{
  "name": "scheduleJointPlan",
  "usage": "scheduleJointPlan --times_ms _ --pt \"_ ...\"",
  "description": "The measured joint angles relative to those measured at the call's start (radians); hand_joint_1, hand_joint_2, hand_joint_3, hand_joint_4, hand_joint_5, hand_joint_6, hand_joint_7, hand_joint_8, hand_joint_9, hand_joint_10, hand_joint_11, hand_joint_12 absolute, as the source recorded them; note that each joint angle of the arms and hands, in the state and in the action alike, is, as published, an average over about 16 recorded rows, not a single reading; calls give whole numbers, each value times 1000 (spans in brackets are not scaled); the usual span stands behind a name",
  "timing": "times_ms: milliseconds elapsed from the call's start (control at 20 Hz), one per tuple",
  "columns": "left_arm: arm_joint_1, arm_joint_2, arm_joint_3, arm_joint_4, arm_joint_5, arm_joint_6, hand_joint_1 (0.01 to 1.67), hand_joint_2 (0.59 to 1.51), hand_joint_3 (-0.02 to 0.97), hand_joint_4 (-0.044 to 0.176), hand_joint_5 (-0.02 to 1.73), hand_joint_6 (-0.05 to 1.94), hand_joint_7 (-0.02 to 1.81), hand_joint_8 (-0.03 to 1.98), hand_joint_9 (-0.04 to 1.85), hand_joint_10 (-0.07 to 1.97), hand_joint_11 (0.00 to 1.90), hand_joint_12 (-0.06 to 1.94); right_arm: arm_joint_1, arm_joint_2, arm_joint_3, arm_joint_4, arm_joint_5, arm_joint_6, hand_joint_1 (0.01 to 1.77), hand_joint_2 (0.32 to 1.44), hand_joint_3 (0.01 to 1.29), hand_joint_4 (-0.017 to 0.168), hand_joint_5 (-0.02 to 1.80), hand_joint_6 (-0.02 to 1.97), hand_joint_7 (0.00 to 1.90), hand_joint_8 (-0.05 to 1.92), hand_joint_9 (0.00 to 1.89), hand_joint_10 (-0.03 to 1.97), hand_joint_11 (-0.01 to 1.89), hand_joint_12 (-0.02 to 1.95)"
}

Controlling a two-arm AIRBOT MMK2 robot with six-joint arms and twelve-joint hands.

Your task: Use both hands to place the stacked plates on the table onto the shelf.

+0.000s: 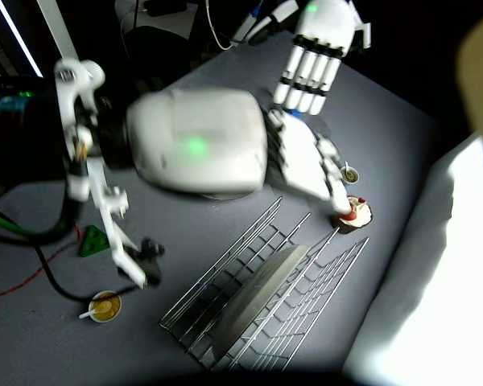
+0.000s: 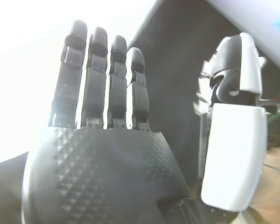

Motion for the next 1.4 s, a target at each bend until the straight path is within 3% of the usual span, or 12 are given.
scheduleJointPlan --times_ms 200,400,900,1400 --pt "13 10 -45 0 -24 17 16 973 -4 1 174 9 187 -1 180 16 189 16 -75 21 -83 -126 73 -44 877 894 12 4 425 19 516 19 531 15 544 1" --pt "23 22 -87 3 -23 49 16 972 -4 0 164 9 179 0 171 15 182 16 -131 46 -146 -164 100 -88 869 878 12 4 391 20 486 19 499 15 504 1" --pt "56 37 -183 53 68 132 16 971 -4 0 158 8 172 0 163 14 174 16 -193 163 -270 -86 52 -115 934 818 13 4 276 19 351 19 358 15 379 1" --pt "97 35 -247 80 187 191 16 973 -3 1 168 8 174 0 166 15 175 16 -229 256 -335 24 11 -36 1029 800 13 4 200 19 227 18 244 14 294 1"
